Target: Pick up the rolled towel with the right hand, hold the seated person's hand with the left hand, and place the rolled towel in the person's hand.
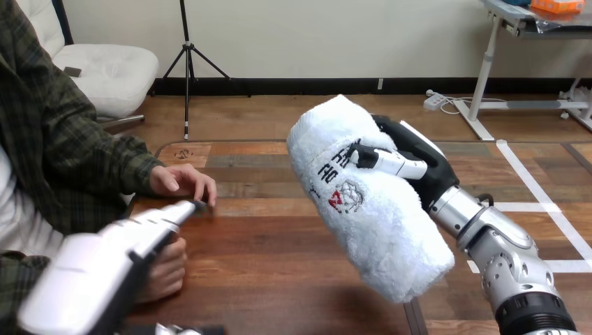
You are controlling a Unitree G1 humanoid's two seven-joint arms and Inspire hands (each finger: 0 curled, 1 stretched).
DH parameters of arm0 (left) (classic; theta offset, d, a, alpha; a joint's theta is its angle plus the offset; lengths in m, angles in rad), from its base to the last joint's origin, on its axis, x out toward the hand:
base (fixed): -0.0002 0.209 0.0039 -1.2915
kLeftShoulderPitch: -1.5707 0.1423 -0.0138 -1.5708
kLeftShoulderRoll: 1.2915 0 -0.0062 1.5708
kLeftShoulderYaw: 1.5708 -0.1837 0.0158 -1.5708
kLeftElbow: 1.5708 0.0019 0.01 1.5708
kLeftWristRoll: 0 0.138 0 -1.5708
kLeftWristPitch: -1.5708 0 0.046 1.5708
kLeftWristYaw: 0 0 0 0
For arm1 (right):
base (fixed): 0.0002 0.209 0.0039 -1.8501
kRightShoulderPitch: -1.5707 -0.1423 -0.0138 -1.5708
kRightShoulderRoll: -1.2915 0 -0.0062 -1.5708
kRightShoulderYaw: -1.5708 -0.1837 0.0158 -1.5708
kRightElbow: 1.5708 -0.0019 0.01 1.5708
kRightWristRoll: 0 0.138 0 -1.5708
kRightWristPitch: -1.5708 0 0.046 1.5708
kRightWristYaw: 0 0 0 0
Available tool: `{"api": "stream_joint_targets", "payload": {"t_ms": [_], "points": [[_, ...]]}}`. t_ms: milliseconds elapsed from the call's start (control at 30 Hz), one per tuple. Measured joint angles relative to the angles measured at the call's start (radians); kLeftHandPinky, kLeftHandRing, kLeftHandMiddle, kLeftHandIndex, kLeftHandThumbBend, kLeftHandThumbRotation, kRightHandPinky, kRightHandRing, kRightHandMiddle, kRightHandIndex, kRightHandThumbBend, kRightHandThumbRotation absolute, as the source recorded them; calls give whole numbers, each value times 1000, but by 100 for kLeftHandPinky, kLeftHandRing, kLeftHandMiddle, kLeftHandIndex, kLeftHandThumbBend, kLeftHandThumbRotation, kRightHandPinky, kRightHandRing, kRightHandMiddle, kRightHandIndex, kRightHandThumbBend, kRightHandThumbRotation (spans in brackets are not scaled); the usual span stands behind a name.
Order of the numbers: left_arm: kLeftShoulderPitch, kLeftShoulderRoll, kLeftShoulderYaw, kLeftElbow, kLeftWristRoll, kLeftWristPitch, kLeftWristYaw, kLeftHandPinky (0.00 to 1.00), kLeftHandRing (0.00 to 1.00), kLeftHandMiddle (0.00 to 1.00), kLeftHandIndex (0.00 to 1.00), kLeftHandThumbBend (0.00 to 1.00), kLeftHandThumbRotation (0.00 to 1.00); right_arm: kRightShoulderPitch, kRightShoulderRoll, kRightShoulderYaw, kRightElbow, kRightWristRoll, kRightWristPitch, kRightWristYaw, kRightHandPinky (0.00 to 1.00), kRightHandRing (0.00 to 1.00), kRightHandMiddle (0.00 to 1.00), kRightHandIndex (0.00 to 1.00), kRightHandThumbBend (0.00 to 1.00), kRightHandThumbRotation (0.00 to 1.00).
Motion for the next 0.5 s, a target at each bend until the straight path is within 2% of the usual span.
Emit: {"api": "stream_joint_targets", "payload": {"t_ms": [200, 500], "points": [[-17, 75, 36, -18, -33, 55, -30, 69, 79, 83, 86, 100, 45, -4, -1, -1, 1, 0, -11, 14, 7, 12, 23, 26, 63, 0], [-41, 169, 72, -34, -92, 104, -72, 66, 74, 81, 84, 100, 39, -5, -1, -1, 2, -6, -32, 23, 7, 13, 23, 27, 65, 0]]}}
